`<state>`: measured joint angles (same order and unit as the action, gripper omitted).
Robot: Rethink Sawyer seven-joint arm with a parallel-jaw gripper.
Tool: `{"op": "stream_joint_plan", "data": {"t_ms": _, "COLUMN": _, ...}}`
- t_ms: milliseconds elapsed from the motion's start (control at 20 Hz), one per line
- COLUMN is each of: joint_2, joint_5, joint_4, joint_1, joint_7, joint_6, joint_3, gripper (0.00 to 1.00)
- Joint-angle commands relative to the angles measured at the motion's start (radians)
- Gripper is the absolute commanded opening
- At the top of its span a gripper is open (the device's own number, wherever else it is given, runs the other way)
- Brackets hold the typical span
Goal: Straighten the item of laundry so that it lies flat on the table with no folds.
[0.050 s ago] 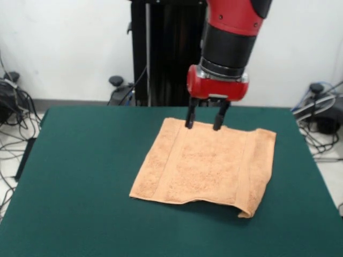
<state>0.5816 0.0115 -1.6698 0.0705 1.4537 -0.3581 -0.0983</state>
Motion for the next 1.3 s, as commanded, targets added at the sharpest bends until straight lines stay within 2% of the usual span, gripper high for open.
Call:
{"op": "stream_joint_plan", "data": {"t_ms": 50, "joint_2": 0.007, "joint_5": -0.009, "joint_4": 0.056, "joint_1": 0.108, "joint_7": -0.146, "joint_6": -0.304, "joint_3": 0.290, "gripper": 1.00}}
{"op": "stream_joint_plan", "data": {"t_ms": 200, "joint_2": -0.020, "joint_5": 0.033, "joint_4": 0.087, "joint_1": 0.163, "joint_7": -0.259, "joint_6": -0.456, "joint_3": 0.367, "gripper": 1.00}}
{"op": "stream_joint_plan", "data": {"t_ms": 500, "joint_2": -0.067, "joint_5": 0.208, "joint_4": 0.179, "joint_1": 0.239, "joint_7": -0.517, "joint_6": -0.792, "joint_3": 0.431, "gripper": 1.00}}
{"op": "stream_joint_plan", "data": {"t_ms": 650, "joint_2": -0.087, "joint_5": 0.275, "joint_4": 0.215, "joint_1": 0.263, "joint_7": -0.597, "joint_6": -0.928, "joint_3": 0.468, "gripper": 1.00}}
{"op": "stream_joint_plan", "data": {"t_ms": 800, "joint_2": -0.105, "joint_5": 0.301, "joint_4": 0.268, "joint_1": 0.266, "joint_7": -0.640, "joint_6": -1.047, "joint_3": 0.502, "gripper": 1.00}}
{"op": "stream_joint_plan", "data": {"t_ms": 1100, "joint_2": -0.125, "joint_5": 0.326, "joint_4": 0.302, "joint_1": 0.272, "joint_7": -0.745, "joint_6": -1.127, "joint_3": 0.543, "gripper": 1.00}}
{"op": "stream_joint_plan", "data": {"t_ms": 1300, "joint_2": -0.123, "joint_5": 0.255, "joint_4": 0.263, "joint_1": 0.305, "joint_7": -0.731, "joint_6": -1.012, "joint_3": 0.569, "gripper": 1.00}}
